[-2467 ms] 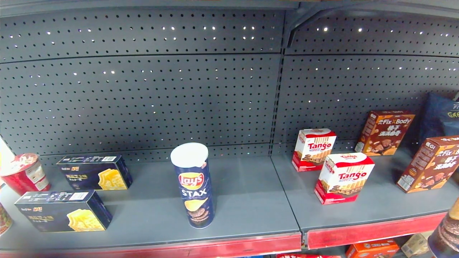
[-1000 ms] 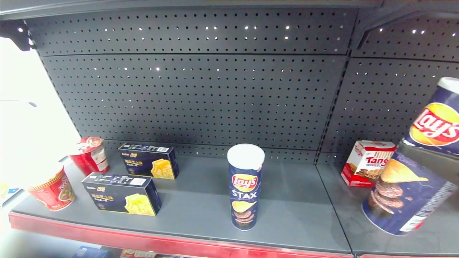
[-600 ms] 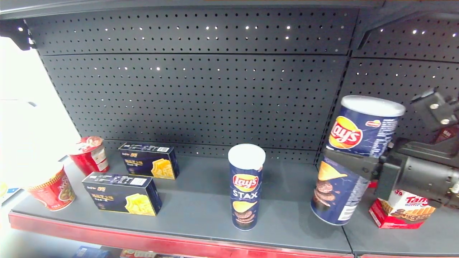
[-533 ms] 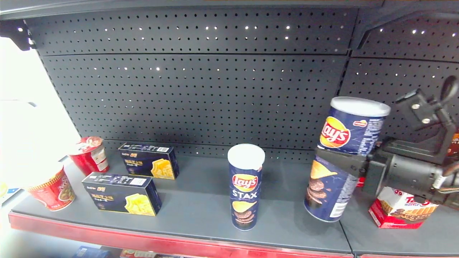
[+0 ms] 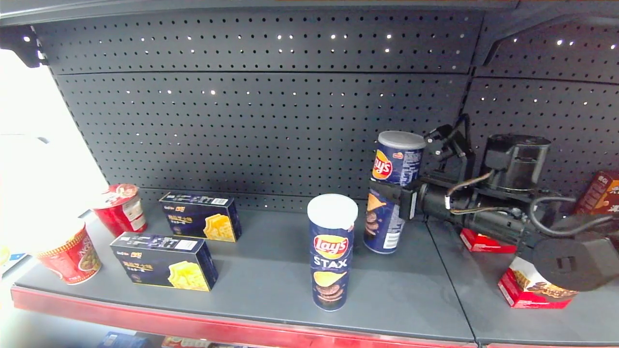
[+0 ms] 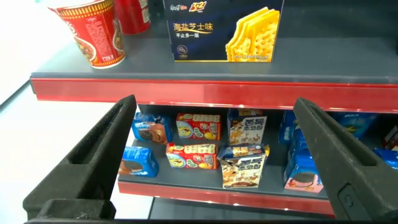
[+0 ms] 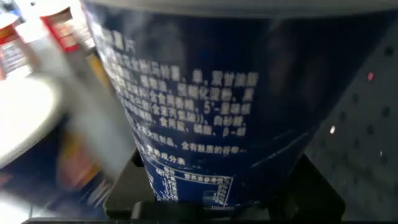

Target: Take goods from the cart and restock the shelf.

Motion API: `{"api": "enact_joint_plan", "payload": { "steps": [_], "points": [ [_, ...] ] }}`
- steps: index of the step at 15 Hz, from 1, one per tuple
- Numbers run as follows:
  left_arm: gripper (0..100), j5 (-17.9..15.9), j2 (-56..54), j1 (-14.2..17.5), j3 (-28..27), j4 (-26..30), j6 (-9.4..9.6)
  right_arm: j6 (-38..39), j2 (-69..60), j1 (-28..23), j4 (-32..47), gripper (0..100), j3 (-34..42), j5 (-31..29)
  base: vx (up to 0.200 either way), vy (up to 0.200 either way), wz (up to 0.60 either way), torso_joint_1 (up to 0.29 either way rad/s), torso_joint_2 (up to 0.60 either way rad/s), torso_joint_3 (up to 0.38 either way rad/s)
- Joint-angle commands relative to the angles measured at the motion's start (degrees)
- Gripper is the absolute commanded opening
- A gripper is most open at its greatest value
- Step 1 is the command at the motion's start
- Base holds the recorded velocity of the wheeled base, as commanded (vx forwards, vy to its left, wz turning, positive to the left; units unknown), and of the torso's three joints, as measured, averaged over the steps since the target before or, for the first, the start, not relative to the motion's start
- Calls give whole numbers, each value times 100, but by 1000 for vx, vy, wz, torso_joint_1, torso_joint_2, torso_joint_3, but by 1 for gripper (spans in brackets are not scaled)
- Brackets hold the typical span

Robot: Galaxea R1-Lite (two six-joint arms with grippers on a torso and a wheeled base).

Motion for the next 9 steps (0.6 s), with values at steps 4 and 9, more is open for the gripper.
{"api": "enact_joint_plan", "payload": {
  "steps": [4,9],
  "points": [
    [100,0,9,2,0,-1,-1,-13,1476,-12,-31,0,-1496,12,0,0,0,0,0,0],
    [100,0,9,2,0,-1,-1,-259,2091,23,-137,0,-1935,12,0,0,0,0,0,0]
  ]
}}
